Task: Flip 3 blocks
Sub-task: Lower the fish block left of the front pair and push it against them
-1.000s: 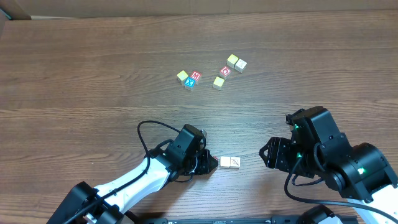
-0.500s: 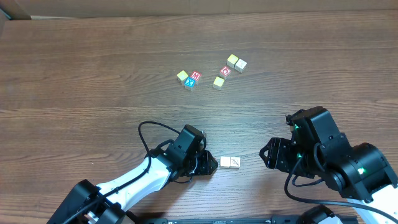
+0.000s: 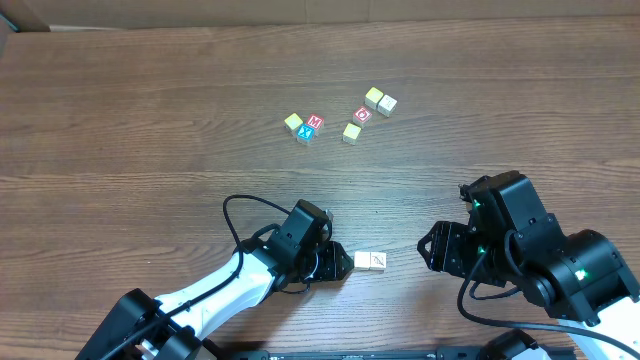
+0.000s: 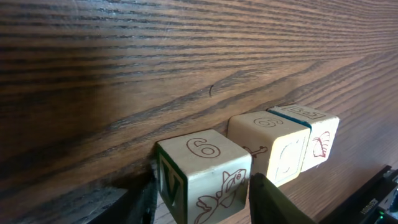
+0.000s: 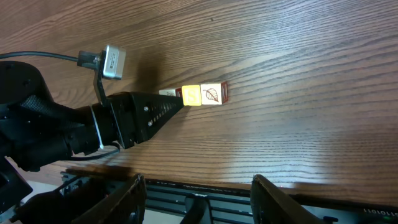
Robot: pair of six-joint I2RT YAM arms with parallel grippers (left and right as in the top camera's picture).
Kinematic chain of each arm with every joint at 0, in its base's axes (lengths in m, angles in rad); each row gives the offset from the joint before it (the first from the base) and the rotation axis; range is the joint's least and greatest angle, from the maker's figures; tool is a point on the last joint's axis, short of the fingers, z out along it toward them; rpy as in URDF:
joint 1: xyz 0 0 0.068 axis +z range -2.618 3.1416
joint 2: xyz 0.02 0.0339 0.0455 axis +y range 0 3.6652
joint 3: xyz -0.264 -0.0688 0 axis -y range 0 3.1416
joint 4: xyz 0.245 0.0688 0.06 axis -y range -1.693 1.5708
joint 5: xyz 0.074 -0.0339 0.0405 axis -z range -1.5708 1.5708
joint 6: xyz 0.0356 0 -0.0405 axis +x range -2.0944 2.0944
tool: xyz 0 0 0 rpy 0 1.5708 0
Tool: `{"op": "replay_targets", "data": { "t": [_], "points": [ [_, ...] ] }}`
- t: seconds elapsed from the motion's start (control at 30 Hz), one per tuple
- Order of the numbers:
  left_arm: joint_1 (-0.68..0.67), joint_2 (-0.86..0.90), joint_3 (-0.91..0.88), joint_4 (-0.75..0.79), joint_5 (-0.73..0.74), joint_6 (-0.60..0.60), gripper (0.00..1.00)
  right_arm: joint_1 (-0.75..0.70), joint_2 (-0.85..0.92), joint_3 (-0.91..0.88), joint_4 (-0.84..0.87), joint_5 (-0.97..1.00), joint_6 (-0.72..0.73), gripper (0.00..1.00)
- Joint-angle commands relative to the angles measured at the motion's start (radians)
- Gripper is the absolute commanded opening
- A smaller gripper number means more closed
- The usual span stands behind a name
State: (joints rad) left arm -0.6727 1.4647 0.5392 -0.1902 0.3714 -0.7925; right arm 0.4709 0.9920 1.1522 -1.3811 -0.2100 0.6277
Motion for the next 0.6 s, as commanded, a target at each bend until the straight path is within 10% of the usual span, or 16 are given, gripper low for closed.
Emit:
{"op": "replay_targets", "data": {
  "t": [0.0,0.57],
  "points": [
    [-0.002,0.016,-0.009,-0.011,-0.039,-0.008,0.38,-0.006,-0.008,0.028,0.001,-0.001,-0.008,0.55],
    [-0.002,0.016,-0.009,0.008,-0.041,0.003,0.45,-0.006,-0.008,0.028,-0.002,-0.001,-0.008,0.56]
  ]
}}
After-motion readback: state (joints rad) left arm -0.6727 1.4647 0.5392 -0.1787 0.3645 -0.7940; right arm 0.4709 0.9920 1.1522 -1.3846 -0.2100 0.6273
